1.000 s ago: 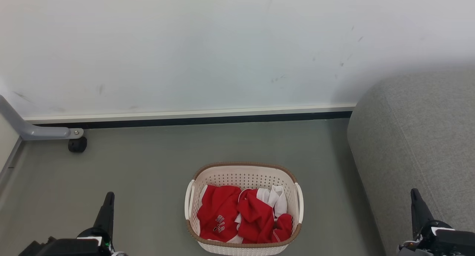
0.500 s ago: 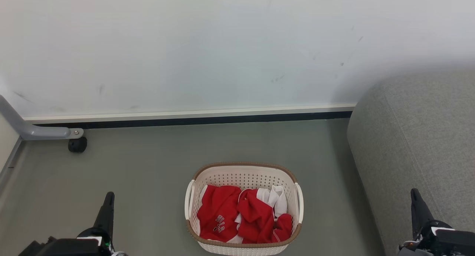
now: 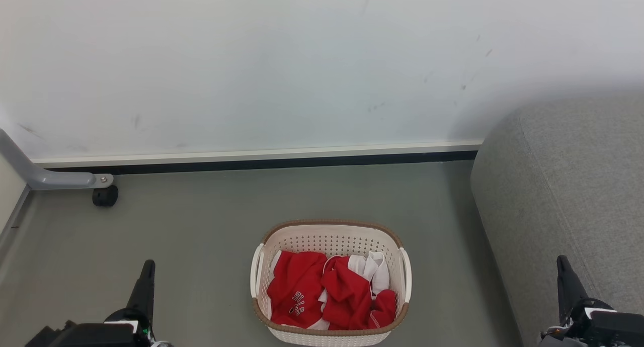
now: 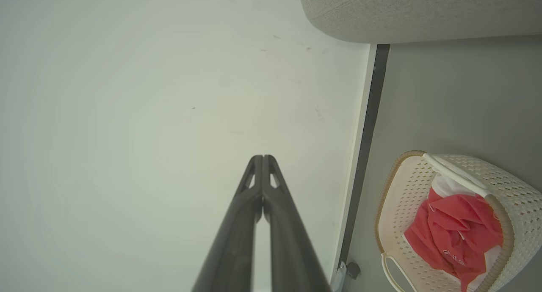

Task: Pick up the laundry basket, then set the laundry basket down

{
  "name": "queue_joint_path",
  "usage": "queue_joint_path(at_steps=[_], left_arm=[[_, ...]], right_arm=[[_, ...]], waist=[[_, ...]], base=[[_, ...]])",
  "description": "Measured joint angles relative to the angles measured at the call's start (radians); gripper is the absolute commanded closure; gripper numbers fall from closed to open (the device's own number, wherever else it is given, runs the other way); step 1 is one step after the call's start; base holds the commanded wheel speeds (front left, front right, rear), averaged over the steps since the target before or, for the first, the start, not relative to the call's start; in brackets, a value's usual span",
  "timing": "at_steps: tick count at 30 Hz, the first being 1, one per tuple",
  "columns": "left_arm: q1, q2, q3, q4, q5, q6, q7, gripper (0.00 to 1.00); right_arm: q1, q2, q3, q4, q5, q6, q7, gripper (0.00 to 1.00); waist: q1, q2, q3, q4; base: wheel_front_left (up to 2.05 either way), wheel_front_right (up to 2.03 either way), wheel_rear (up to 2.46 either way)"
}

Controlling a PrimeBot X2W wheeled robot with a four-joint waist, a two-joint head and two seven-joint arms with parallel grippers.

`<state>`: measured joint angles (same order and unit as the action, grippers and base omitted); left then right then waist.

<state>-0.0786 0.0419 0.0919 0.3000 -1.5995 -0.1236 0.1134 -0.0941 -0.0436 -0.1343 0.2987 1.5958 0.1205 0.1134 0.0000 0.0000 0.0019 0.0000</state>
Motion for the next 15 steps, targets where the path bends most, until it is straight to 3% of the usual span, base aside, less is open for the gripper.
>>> queue_joint_path(at_steps=[15], left_arm=[[0.000, 0.000, 0.000, -0.001, 0.000, 0.000, 0.000, 1.00]], right_arm=[[0.000, 0.000, 0.000, 0.000, 0.000, 0.000, 0.000, 1.00]], waist=[[0.0000, 0.0000, 0.000, 0.000]], base=[[0.00, 0.00, 0.00]])
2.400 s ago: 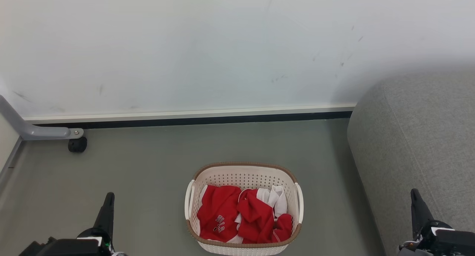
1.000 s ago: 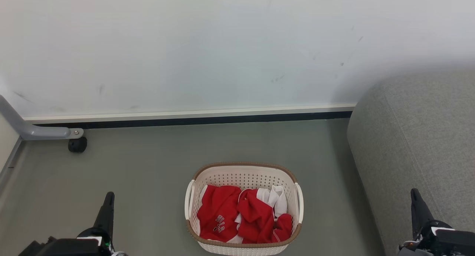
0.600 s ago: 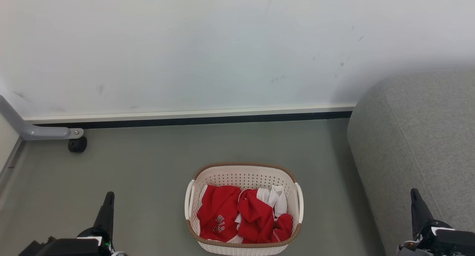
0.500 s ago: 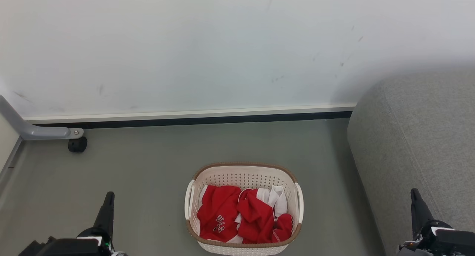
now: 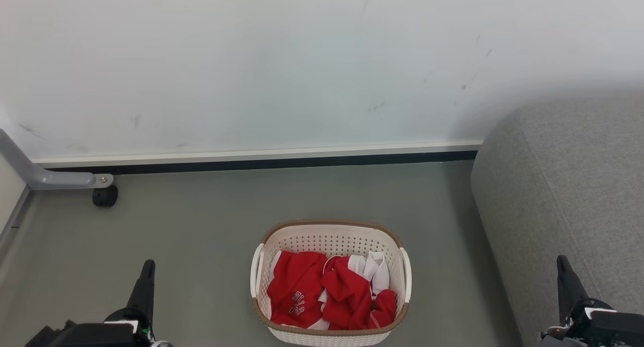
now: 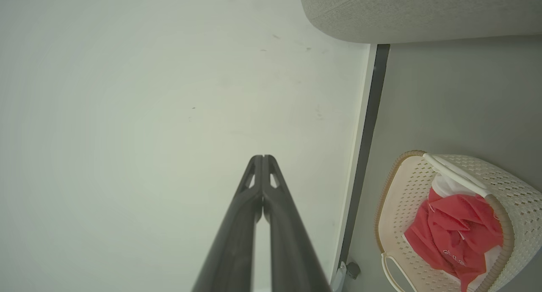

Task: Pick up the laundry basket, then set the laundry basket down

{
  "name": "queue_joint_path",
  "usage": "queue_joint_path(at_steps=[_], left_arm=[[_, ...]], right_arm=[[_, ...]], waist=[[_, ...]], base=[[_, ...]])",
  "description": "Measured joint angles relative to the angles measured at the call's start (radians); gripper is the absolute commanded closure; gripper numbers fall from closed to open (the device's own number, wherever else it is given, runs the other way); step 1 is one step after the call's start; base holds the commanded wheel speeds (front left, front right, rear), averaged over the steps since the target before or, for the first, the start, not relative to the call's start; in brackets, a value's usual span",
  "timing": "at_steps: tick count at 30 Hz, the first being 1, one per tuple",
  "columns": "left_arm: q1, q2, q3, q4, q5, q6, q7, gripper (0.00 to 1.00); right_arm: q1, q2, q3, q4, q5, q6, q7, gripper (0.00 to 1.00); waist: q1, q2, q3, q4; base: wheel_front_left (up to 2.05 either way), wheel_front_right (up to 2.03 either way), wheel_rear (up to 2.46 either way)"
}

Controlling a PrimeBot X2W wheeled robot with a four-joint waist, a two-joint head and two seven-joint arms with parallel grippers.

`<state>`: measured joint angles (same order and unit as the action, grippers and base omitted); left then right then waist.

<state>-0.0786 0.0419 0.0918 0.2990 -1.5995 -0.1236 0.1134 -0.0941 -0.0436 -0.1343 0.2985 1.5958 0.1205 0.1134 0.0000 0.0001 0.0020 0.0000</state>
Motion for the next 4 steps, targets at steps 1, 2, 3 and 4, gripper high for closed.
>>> queue_joint_path(at_steps=[1, 2, 3, 4], left_arm=[[0.000, 0.000, 0.000, 0.000, 0.000, 0.000, 0.000, 1.00], [0.000, 0.000, 0.000, 0.000, 0.000, 0.000, 0.000, 1.00], [0.000, 0.000, 0.000, 0.000, 0.000, 0.000, 0.000, 1.00], [0.000, 0.000, 0.000, 0.000, 0.000, 0.000, 0.000, 1.00]], right_arm=[[0.000, 0.000, 0.000, 0.000, 0.000, 0.000, 0.000, 1.00], [0.000, 0.000, 0.000, 0.000, 0.000, 0.000, 0.000, 1.00], [0.000, 0.000, 0.000, 0.000, 0.000, 0.000, 0.000, 1.00], [0.000, 0.000, 0.000, 0.000, 0.000, 0.000, 0.000, 1.00]], waist=[[0.0000, 0.0000, 0.000, 0.000], [0.0000, 0.0000, 0.000, 0.000], [0.0000, 0.0000, 0.000, 0.000], [0.0000, 0.0000, 0.000, 0.000]], base=[[0.00, 0.00, 0.00], [0.00, 0.00, 0.00], [0.00, 0.00, 0.00], [0.00, 0.00, 0.00]])
